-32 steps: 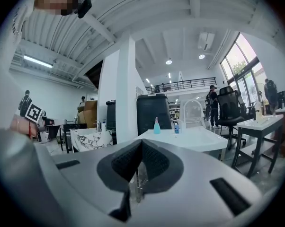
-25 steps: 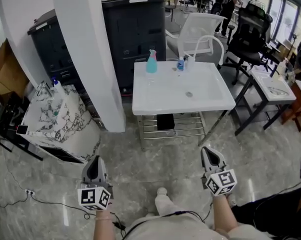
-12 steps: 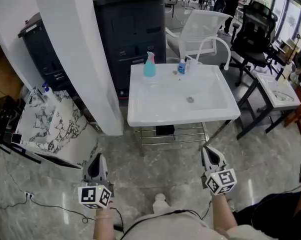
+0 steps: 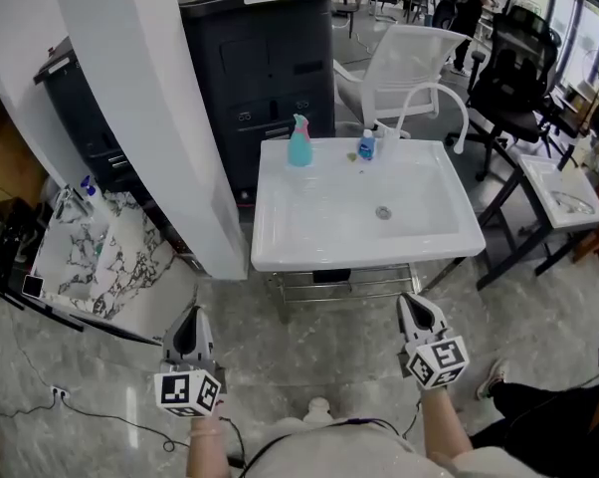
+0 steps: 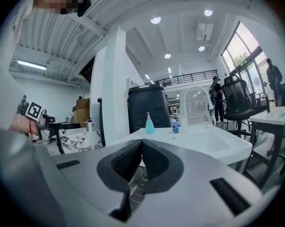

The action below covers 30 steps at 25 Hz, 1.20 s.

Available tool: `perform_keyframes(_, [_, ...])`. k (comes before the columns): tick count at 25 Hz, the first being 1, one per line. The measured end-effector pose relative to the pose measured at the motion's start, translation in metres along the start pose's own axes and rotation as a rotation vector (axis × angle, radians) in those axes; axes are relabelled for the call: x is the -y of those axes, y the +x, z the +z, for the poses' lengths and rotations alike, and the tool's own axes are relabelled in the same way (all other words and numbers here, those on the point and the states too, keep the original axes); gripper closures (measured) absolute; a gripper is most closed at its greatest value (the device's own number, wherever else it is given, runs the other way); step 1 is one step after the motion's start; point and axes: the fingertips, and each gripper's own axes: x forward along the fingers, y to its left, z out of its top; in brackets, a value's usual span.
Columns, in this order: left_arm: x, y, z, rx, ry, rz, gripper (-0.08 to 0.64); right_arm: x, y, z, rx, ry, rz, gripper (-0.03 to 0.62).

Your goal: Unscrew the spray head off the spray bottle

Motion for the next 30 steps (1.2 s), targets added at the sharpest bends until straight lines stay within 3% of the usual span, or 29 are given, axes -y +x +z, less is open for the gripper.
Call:
perform_keyframes(19, [-0.002,0.048,0.001,-0.026,0.036,0.002,0.554,0.029,0.039,0.002,-0.006,0.034,0.007,0.588])
perform_keyframes(26, [-0.003,0.097,0.002,-0.017,-0.012,-0.028,0.554,0.043,0.073,0.011,-0.02,0.019,0.013,0.588])
perform_keyframes(30, [-0.012,0.121,0.003,-0.02,-0.019,-0.03,0.554,0.051,0.094,0.016,-0.024,0.038,0.005,0.549])
